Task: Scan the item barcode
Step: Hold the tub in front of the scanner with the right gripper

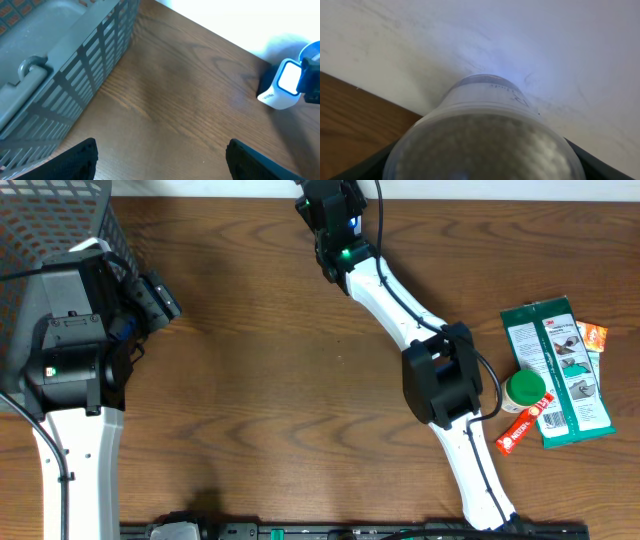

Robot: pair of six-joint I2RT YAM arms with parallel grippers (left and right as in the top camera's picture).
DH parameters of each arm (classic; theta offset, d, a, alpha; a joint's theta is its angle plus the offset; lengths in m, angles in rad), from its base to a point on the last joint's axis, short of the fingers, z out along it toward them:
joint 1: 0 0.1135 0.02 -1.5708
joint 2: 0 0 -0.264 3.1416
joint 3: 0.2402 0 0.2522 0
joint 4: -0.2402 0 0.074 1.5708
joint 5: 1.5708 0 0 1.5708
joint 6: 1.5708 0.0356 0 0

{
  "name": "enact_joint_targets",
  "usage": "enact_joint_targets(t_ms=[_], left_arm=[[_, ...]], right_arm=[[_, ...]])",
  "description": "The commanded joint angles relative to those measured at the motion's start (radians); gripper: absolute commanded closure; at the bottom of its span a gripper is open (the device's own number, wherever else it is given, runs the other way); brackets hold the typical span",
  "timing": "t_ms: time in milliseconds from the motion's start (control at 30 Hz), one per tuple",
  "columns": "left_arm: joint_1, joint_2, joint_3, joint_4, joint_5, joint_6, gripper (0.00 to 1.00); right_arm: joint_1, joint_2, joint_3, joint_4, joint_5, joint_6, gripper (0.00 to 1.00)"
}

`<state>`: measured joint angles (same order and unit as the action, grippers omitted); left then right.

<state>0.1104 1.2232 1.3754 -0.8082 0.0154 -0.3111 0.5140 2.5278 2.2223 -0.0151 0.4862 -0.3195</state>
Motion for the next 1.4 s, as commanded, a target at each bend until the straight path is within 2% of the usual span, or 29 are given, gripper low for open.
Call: enact_joint_targets(t_ms=[0, 167, 367, 1367], left_arm=[[0.004, 0.002, 0.006, -0.003, -0.009, -0.001, 0.17], [0.004, 0.002, 0.006, -0.003, -0.009, -0.001, 0.17], [0.004, 0.002, 0.006, -0.003, -0.009, -0.001, 0.17], [0.004, 0.002, 0.006, -0.003, -0.009, -0.001, 0.17]], right_arm=[[-0.012, 0.024, 0.008, 0.036, 0.005, -0.068, 0.99], [-0.012, 0.059, 0.007, 0.065, 0.006, -0.167, 0.99], [-0.013, 0.09, 0.007, 0.079, 0.006, -0.203, 0.99], [-0.012, 0.093, 0.007, 0.087, 0.048, -0.198, 0.99]])
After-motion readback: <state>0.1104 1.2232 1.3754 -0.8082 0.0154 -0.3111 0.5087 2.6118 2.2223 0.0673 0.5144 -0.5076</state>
